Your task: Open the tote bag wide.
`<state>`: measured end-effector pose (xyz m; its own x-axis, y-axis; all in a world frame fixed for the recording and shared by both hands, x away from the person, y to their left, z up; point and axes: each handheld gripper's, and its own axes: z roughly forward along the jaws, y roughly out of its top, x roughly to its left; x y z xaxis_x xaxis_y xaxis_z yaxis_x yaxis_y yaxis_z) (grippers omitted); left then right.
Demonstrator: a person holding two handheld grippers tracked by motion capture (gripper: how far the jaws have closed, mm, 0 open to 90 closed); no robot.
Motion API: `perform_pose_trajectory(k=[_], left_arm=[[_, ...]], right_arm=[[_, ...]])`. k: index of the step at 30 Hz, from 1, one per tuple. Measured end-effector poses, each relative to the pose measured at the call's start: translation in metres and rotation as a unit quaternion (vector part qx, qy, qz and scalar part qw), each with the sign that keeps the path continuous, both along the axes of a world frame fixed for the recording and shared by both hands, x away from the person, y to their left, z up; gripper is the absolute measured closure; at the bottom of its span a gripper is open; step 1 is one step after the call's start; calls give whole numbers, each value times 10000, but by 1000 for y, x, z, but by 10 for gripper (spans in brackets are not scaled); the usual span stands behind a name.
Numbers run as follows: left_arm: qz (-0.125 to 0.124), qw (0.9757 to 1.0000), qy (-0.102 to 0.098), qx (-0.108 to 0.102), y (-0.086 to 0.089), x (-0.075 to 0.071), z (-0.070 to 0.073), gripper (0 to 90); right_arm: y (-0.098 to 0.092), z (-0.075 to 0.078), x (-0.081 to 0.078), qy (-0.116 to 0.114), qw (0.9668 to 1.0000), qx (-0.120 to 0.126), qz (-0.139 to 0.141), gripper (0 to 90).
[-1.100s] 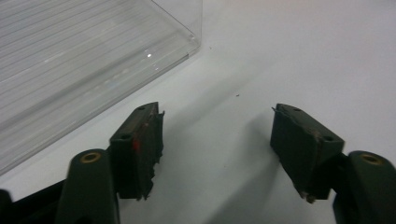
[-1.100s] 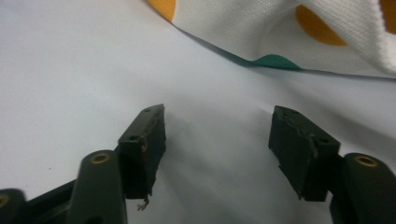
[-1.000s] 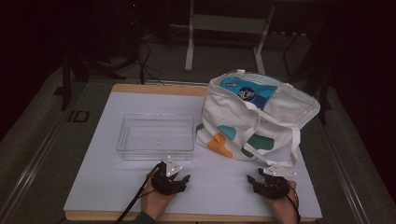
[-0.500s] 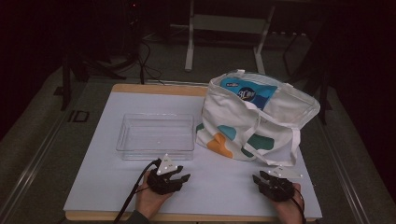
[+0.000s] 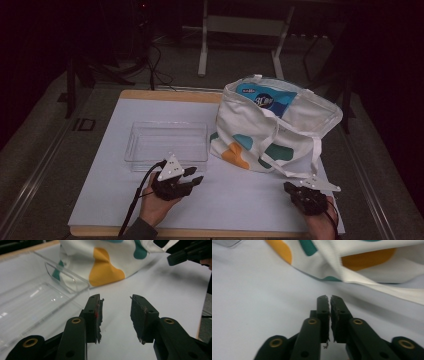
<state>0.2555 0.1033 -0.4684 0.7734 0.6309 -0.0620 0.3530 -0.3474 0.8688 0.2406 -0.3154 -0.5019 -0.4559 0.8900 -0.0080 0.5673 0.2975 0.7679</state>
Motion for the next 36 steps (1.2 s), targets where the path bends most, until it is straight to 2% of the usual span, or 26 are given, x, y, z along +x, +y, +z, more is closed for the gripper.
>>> perform_pose_trajectory(k=[8,10,19,22,29,36], left_arm=[[-17,9997,-213,96,-1,13,20,603],[-4,9997,-251,49,-1,17,24,610],[93,9997,-220,66,1,40,36,607],[105,9996,-264,81,0,43,38,604],[120,9994,-293,168,0,53,44,606],[169,9993,-304,143,0,59,46,605]], right_arm=[[-19,11,-2,-166,9993,-15,-336,898],[-23,13,-2,-196,9991,12,-382,896],[-33,26,-9,-396,9978,99,-515,815],[-36,30,-10,-397,9979,106,-500,798],[-46,36,-11,-380,9971,-17,-663,861],[-56,37,-11,-386,9951,-54,-904,900]])
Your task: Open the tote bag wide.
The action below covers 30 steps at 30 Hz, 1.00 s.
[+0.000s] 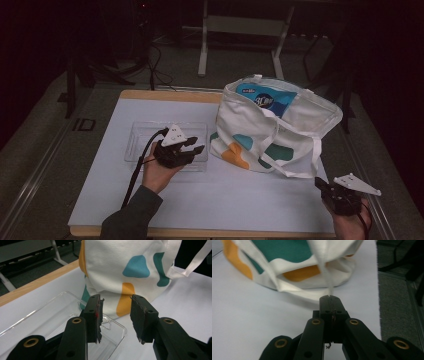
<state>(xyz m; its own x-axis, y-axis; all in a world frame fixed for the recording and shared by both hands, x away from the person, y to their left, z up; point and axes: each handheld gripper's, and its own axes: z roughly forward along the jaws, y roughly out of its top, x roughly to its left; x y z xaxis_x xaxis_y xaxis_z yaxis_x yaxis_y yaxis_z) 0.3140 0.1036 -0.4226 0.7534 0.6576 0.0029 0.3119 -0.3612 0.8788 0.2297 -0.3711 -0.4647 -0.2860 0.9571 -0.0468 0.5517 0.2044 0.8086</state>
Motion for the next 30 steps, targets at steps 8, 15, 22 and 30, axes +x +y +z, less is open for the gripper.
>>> perform_pose_trajectory(k=[8,15,22,30], left_arm=[[23,10000,-20,78,-1,8,3,598],[40,9999,-6,121,-3,17,5,588],[3,9999,-11,163,-7,20,5,570],[23,9997,-93,215,-9,26,8,564]], right_arm=[[-2,4,13,-57,9997,-107,-227,871],[-6,6,32,-70,9996,-111,-269,820],[-8,7,50,-59,9997,-23,-250,777],[-9,11,67,-149,9997,96,-189,717]])
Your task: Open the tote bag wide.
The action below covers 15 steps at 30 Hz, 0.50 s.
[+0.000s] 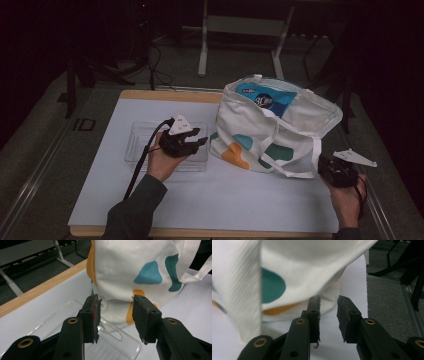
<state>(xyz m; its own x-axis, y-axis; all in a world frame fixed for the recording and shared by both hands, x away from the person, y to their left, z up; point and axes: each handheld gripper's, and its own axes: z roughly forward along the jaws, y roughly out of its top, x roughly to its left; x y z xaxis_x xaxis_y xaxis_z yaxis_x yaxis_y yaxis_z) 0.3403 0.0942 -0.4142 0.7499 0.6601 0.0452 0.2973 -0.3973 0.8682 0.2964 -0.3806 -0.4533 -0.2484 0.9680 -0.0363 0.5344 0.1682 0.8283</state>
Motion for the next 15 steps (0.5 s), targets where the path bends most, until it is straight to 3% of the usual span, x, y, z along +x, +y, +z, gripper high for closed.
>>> perform_pose_trajectory(k=[9,15], left_arm=[[-14,10000,-34,20,-6,8,1,561],[-21,10000,-33,62,-11,13,2,550]], right_arm=[[-8,4,21,9,9994,306,-166,665],[-9,5,33,-26,9985,504,-205,536]])
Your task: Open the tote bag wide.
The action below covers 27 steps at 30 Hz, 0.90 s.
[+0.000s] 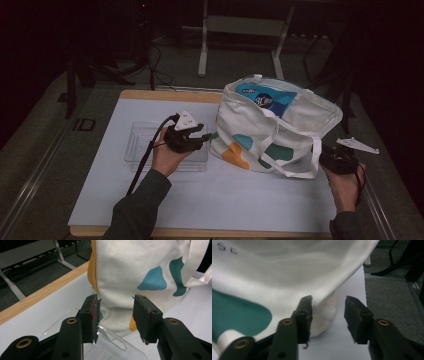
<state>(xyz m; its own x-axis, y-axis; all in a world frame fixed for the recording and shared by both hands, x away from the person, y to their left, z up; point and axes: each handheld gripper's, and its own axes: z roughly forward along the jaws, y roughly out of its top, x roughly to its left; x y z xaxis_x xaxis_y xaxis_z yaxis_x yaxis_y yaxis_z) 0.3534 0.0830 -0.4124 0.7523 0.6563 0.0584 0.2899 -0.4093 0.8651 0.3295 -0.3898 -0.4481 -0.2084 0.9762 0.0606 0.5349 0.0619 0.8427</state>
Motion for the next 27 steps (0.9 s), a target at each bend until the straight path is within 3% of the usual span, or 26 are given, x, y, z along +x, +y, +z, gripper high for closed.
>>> perform_pose_trajectory(k=[5,10,22,27], left_arm=[[-5,10000,-48,23,-2,7,1,537],[20,9999,-27,-139,-3,16,2,521],[39,9999,-131,18,-25,38,22,521],[83,9997,-196,91,-35,46,31,576]], right_arm=[[-3,1,9,2,9999,127,-39,482],[-1,3,17,19,9994,333,51,465],[2,3,21,18,9990,439,107,705],[4,3,21,-48,9989,431,153,790]])
